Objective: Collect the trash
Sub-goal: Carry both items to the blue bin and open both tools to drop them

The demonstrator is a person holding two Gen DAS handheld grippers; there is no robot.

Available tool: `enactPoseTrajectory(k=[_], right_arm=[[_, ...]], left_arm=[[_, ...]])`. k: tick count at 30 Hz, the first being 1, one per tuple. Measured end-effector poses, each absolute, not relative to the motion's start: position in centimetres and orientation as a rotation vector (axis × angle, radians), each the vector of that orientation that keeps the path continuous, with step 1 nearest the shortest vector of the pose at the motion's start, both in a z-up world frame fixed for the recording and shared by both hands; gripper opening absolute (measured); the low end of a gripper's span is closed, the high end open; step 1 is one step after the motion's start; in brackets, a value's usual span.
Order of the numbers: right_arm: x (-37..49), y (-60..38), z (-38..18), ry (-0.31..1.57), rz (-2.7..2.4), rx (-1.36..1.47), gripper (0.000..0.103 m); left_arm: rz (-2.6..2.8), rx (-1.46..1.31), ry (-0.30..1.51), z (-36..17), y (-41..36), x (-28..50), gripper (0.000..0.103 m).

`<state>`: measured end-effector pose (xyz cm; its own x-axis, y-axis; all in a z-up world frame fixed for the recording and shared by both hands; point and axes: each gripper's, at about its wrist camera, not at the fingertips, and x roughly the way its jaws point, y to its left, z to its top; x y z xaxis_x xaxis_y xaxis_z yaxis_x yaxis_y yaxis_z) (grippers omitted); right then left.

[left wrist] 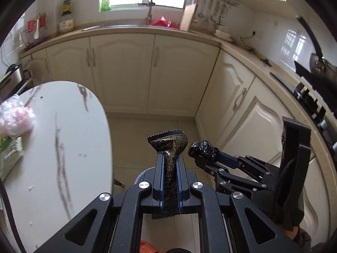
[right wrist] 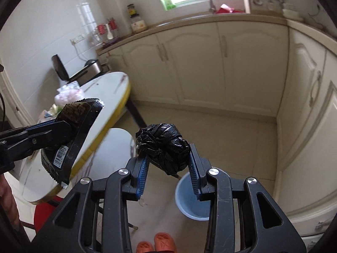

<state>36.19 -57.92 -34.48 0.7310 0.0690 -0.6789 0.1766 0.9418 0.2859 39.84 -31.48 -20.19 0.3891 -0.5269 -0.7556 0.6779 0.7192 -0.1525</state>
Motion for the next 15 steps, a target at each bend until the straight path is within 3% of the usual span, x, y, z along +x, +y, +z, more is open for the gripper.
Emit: enactPoseTrajectory(k=[7, 8, 10, 11, 15], right_arm=[[38.8, -61.5, -40.4, 0.866, -0.118, 0.393, 0.034], [39.4, -61.9, -41.2, 0.879, -0.119, 0.402, 0.034], [40.0, -62.5, -42.7, 0.897, -0.129, 0.413, 0.034], [40.4, -62.7, -43.2, 0.906, -0.130, 0.422, 0.036], [41.3, -63.0, -44.8, 0.933, -0.146, 0.462, 0.050]], left_arm=[[-0.761, 0.297, 1.012, -28.0, -38.4, 45.5, 0.014], [-0.741, 0.313, 1.014, -28.8, -38.9, 46.0, 0.018], [-0.705, 0.331, 0.999, -29.7, -39.2, 46.4, 0.044], [-0.690, 0.325, 0.993, -30.0, -39.2, 46.9, 0.050], [-0.666, 0.291, 0.981, -29.2, -39.3, 45.1, 0.053]])
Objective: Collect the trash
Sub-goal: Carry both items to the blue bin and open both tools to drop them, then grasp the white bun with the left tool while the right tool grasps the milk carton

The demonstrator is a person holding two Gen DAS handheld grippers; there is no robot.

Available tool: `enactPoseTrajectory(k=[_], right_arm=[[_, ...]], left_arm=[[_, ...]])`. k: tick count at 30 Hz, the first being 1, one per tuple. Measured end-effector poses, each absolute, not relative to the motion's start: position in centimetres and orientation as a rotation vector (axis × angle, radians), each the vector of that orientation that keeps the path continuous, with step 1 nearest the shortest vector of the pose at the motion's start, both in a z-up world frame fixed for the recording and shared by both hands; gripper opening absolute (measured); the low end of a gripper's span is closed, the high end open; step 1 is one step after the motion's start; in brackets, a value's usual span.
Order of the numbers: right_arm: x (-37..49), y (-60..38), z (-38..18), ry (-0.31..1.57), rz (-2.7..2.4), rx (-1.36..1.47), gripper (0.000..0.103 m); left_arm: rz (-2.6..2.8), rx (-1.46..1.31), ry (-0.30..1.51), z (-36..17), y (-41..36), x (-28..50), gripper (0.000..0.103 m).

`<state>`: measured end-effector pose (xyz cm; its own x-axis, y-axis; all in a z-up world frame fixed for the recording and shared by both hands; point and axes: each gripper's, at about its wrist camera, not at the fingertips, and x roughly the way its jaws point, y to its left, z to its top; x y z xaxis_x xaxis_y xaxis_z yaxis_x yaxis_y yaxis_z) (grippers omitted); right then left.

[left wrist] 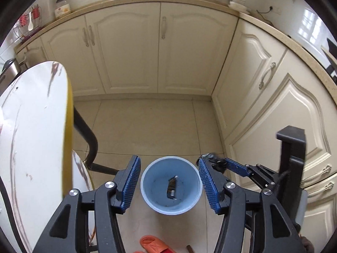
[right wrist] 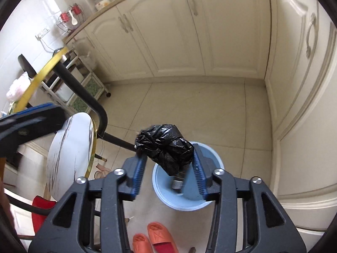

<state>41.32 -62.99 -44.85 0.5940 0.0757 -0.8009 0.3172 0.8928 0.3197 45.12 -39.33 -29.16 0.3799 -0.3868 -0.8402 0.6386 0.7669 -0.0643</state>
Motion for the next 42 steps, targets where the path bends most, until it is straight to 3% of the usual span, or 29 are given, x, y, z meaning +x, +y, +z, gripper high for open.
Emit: enactPoseTrajectory(k=[2, 5, 9, 11, 18, 25, 33, 38, 42], right_arm=[[41.0, -62.8, -44.8, 0.928, -0.154, 0.469, 0.072], [40.1, -62.4, -43.6, 0.902, -0.162, 0.448, 0.080], [37.9, -61.5, -40.1, 0.839, -0.172, 0.419, 0.083], [36.4, -60.3, -37.6, 0.798, -0.169, 0.401, 0.092], [33.2, -53.7, -28.8, 0.663, -0.083, 0.293, 0.095], [33.8, -44.3, -24.7, 0.653, 0.063, 0.169, 0.095], [38.2, -33.6, -25.3, 0.706, 0.172, 0.086, 0.095], [41.7, -29.3, -26.5, 0.750, 0.204, 0.069, 0.095], [44.1, -26.9, -27.5, 0.771, 0.224, 0.061, 0.095]], left_arm=[[-0.676, 0.286, 0.981, -28.4, -39.5, 44.2, 0.053], [-0.668, 0.284, 0.934, -26.2, -39.0, 42.6, 0.053], [-0.698, 0.234, 0.879, -23.2, -37.6, 39.6, 0.059], [-0.688, 0.229, 0.821, -21.2, -36.3, 37.7, 0.060], [-0.568, 0.184, 0.614, -15.8, -28.9, 31.5, 0.082], [-0.336, 0.138, 0.521, -15.5, -19.6, 28.0, 0.099], [-0.092, 0.021, 0.654, -21.0, -10.5, 31.2, 0.097], [-0.053, -0.018, 0.757, -24.7, -9.2, 35.1, 0.095], [-0.045, -0.030, 0.846, -26.9, -8.8, 38.7, 0.077]])
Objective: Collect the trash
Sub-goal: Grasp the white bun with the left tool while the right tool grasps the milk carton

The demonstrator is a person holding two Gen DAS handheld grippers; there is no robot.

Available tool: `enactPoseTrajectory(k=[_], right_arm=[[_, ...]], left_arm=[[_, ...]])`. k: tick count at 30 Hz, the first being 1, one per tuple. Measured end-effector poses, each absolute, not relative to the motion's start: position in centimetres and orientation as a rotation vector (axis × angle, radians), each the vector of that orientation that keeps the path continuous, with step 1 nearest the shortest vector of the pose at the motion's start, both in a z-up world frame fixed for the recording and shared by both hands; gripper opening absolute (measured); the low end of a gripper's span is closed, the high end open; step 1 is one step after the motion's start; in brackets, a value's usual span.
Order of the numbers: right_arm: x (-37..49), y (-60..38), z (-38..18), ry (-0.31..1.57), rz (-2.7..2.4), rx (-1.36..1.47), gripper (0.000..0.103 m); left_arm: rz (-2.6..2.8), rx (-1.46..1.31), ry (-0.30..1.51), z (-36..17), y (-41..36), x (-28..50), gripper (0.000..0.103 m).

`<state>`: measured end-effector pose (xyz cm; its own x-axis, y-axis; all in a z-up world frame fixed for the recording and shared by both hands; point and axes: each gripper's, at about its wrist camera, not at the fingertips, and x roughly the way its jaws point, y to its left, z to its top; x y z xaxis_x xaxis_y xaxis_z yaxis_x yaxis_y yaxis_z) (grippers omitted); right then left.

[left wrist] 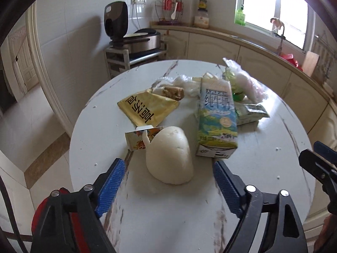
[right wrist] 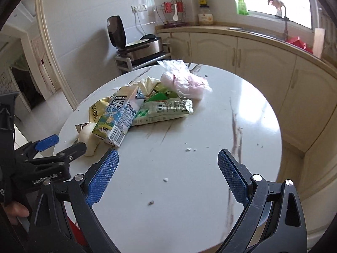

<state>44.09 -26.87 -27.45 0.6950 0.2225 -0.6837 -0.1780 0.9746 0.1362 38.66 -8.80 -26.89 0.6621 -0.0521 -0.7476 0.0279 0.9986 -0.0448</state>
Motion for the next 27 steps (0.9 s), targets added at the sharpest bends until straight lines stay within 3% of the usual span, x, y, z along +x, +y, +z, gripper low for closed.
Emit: enactPoseTrajectory(k=[8, 10, 11, 15, 24, 26, 27], right_arm=[[48.2, -22.8, -28.3, 0.800, 0.251, 0.050, 0.095], [49.2, -21.7, -28.4, 0.811, 0.263, 0.059, 0.095], [49.7, -21.1, -28.5, 0.813, 0.268, 0.062, 0.095], [51.5, -19.1, -28.5, 0.835, 0.270, 0.067, 0.095], [53.8, -14.3, -30.5, 0.904, 0.218, -0.018, 0.094], [53.6, -14.6, -30.7, 0.911, 0.235, -0.015, 0.067], [53.4, -15.1, -30.6, 0.911, 0.248, -0.003, 0.064]], left_arm=[[-0.066, -0.046, 0.904, -28.6, -8.9, 43.2, 0.073], [-0.063, -0.031, 0.895, -28.4, -7.2, 44.3, 0.054], [-0.088, -0.033, 0.896, -28.4, -7.5, 44.3, 0.049], [-0.118, -0.058, 0.892, -27.7, -3.7, 46.3, 0.048], [-0.088, -0.082, 0.865, -25.2, 1.0, 42.0, 0.048], [-0.090, -0.078, 0.861, -25.0, 0.9, 41.4, 0.048], [-0.098, -0.080, 0.860, -24.7, 0.8, 41.1, 0.048]])
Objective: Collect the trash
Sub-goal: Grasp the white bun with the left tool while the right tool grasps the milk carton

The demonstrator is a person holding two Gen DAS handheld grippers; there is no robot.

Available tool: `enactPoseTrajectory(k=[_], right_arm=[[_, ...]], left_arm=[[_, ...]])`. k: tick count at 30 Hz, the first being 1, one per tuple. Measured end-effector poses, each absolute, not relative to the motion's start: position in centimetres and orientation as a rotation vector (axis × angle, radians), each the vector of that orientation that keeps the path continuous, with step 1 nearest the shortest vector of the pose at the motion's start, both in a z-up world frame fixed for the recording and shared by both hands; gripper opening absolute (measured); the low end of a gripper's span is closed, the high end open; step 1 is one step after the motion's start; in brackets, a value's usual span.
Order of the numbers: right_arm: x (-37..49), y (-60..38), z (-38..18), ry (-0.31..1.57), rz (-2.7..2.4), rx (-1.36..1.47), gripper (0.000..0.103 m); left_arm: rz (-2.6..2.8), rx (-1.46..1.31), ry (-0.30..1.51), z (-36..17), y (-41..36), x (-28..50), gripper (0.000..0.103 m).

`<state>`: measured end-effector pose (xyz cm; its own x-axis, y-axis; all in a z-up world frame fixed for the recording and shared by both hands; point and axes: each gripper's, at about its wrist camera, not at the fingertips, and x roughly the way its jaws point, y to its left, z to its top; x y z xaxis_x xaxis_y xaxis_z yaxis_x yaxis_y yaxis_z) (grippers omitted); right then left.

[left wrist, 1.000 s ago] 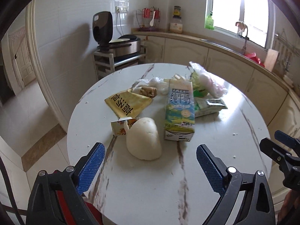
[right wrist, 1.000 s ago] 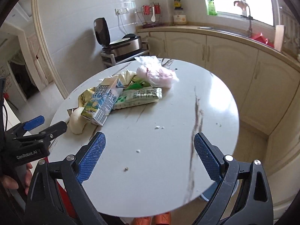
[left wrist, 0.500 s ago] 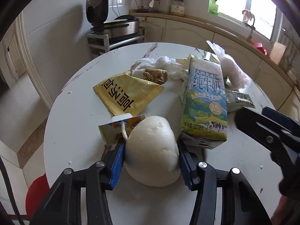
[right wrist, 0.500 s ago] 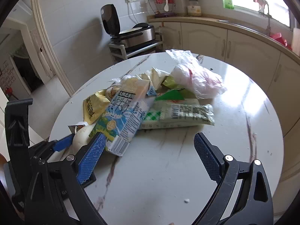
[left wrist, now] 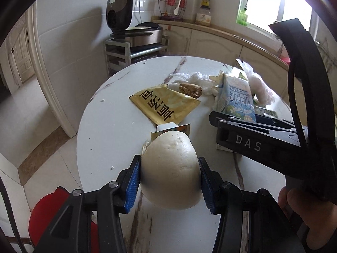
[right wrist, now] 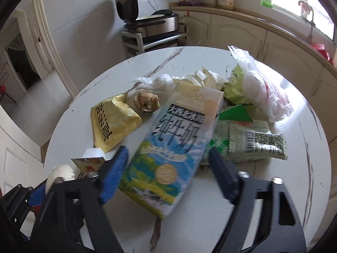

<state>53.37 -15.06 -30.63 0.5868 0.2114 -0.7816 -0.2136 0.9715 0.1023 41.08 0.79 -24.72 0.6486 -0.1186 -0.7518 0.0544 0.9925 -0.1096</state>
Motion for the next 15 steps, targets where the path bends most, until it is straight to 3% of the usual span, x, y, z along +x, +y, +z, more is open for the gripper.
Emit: enactPoseTrajectory(k=[2, 15], right_arm=[[52.7, -16.2, -30.1, 0.899, 0.265, 0.012, 0.049], [44.4, -28.9, -24.8, 0.741, 0.326, 0.170, 0.047]], left_arm=[[-0.117, -0.082, 0.850, -24.3, 0.4, 40.7, 0.048], [-0.270, -0.043, 0.785, -19.4, -6.9, 35.7, 0.048]])
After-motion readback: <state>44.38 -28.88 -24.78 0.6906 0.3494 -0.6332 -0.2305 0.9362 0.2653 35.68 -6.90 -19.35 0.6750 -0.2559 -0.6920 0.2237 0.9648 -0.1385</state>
